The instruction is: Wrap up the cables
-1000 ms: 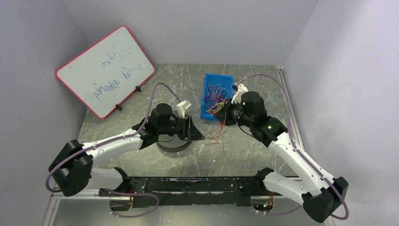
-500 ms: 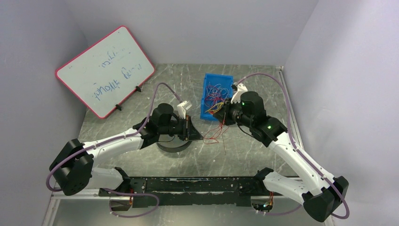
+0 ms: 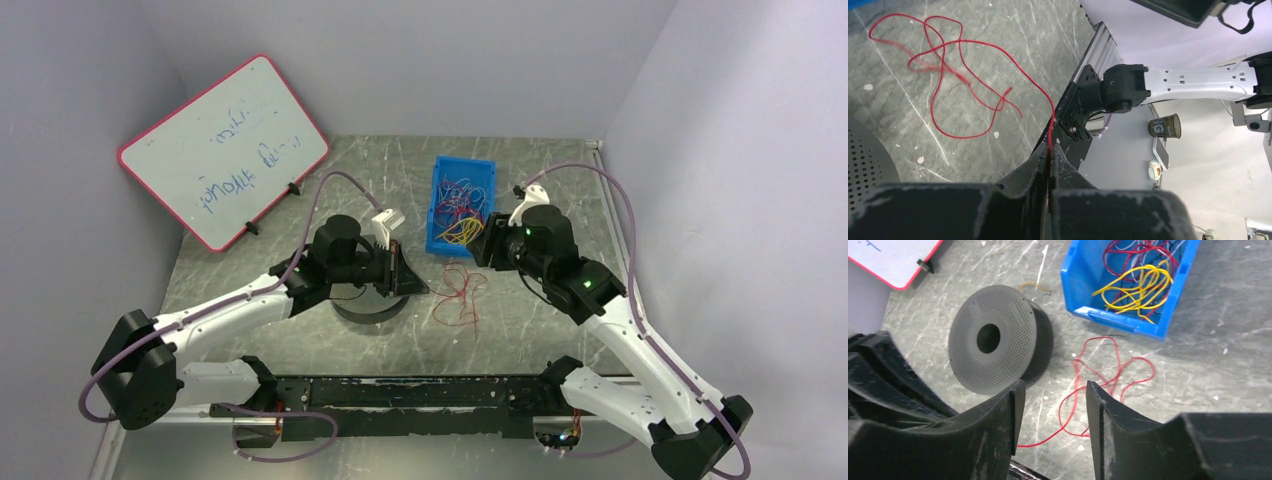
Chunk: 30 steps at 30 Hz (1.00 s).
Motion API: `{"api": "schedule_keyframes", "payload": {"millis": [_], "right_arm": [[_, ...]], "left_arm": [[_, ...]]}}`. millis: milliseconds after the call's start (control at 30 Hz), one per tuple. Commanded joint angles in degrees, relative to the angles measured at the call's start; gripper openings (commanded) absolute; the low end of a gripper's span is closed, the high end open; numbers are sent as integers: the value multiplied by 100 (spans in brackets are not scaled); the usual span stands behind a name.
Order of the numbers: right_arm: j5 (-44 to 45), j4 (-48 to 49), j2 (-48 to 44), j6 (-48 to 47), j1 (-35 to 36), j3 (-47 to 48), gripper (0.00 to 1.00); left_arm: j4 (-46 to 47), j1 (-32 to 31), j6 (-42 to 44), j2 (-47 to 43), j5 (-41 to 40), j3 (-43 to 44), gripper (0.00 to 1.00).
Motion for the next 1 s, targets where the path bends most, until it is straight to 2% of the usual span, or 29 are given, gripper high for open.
{"api": "schedule_keyframes", "payload": {"millis": [0, 200, 433, 533, 667, 800, 967], "right_arm": [[420, -273, -236, -11, 21, -9, 54], [-60, -63, -507, -364, 20, 23, 60], [-1414, 628, -710, -844, 25, -203, 64], [-2280, 1336, -818, -920, 24, -618, 65], [-3426, 2991, -1057, -889, 23, -1626, 65], [-3899, 4201, -1094, -1043, 35, -2153, 67], [-4706, 5372, -640, -1096, 138, -2417, 68]], "left_arm": [[-379, -42, 305, -245, 126, 304, 7], [-770, -46, 489, -373, 103, 572, 7], [-1385, -43, 849, -530, 34, 1041, 7], [-1731, -48, 1013, -569, 26, 1285, 7], [-2311, -52, 1345, -617, -188, 1669, 7], [-2787, -50, 1621, -680, -454, 1937, 7], [-3036, -45, 1759, -743, -462, 2125, 7]]}}
